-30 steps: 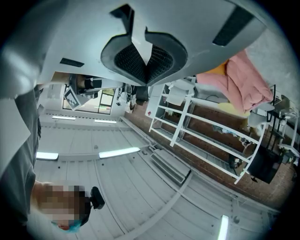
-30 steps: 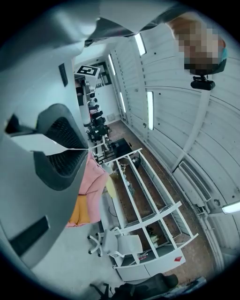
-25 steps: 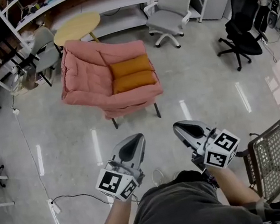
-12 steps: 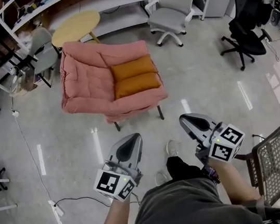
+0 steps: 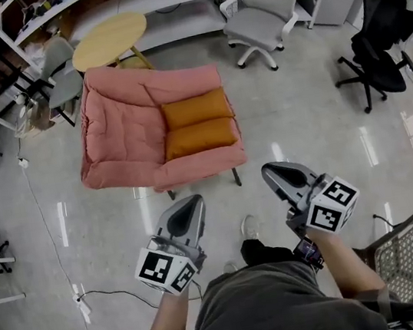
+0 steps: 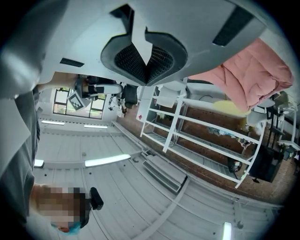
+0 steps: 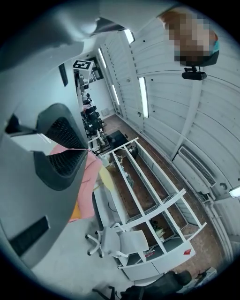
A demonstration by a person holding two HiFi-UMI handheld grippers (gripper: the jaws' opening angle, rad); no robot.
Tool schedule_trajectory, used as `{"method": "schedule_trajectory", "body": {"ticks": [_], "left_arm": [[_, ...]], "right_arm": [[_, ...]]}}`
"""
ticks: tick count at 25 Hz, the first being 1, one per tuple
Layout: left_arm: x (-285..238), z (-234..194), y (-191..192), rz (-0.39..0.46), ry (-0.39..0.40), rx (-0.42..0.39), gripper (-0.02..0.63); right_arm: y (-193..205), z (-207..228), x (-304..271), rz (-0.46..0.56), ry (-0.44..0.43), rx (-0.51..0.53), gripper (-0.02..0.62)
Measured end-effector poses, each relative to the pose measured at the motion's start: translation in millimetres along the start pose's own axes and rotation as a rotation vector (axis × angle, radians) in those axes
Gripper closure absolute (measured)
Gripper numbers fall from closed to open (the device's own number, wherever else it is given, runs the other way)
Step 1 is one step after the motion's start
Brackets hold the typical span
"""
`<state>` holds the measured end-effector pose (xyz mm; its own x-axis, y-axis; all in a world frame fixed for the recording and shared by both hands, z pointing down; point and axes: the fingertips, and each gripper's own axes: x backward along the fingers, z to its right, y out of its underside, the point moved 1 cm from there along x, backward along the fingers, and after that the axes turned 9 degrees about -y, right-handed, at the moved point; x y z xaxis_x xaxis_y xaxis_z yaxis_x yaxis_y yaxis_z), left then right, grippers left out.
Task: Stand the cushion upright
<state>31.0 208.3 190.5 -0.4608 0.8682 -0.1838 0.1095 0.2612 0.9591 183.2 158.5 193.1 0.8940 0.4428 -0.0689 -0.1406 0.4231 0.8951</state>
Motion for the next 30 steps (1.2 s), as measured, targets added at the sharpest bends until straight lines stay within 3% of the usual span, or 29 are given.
{"method": "schedule_trajectory", "body": {"ticks": [7,18,30], "left_arm": [[-65.5,-4.6,-16.5,-0.001,-0.045,-0.005,0.595],[-150.3,-28.8,-6.0,-0.045,-0.039,0.000,0.595],[-267.2,-119.0,25.9,-0.179,0.060,-0.058,0.595]], "right_arm": [[-33.0,66.1,-8.0,-0.018,-0.040,-0.003,0.578],[-32.2,140.4,-31.6,-0.074,-0.035,-0.052,0.578],[-17.4,246.3,-112.9,-0.114,0.081,-0.124,0.578]]}}
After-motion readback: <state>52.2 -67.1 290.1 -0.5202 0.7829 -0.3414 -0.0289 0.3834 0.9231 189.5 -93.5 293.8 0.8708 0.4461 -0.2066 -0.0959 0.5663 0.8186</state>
